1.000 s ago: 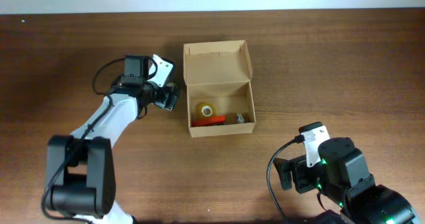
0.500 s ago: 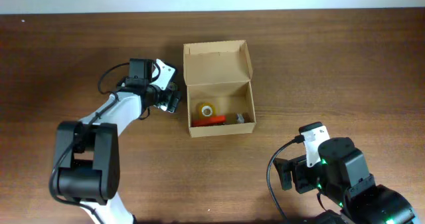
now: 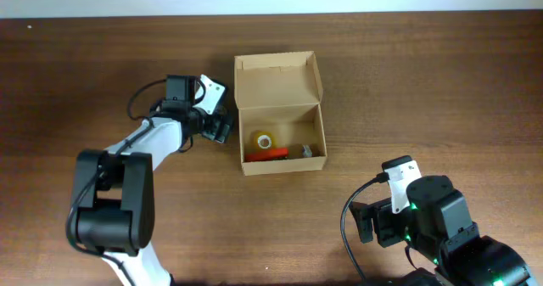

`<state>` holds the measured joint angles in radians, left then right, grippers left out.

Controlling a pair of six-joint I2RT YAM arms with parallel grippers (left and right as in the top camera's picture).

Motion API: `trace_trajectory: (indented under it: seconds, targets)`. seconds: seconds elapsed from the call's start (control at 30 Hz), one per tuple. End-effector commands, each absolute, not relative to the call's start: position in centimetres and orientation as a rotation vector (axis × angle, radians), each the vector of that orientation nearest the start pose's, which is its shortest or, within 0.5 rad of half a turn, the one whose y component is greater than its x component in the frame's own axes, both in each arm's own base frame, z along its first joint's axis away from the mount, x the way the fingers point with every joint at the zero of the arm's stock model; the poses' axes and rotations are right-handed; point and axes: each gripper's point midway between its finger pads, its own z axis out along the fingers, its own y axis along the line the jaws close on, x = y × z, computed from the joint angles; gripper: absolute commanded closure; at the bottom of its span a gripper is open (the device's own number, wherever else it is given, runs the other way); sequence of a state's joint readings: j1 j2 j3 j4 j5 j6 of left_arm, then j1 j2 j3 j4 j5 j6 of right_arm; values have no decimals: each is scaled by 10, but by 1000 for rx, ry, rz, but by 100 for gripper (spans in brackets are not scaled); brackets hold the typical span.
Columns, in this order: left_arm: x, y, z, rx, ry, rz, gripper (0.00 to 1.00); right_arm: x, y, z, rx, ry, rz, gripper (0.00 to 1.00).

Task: Pack container
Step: 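Lower the left gripper and grasp the yellow correction tape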

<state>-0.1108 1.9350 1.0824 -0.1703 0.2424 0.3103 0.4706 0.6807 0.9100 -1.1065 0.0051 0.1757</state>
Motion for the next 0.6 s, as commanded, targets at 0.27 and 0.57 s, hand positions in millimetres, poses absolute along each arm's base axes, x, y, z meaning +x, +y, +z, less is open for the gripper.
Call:
trace_trajectory:
  seconds: [0.27, 0.57]
  targets:
    - [432, -97, -3, 624, 2510, -313, 15, 175, 90, 204, -375, 2441, 284, 1]
    - [435, -81, -7, 596, 2538, -190, 40, 175, 90, 204, -375, 2441, 284, 1]
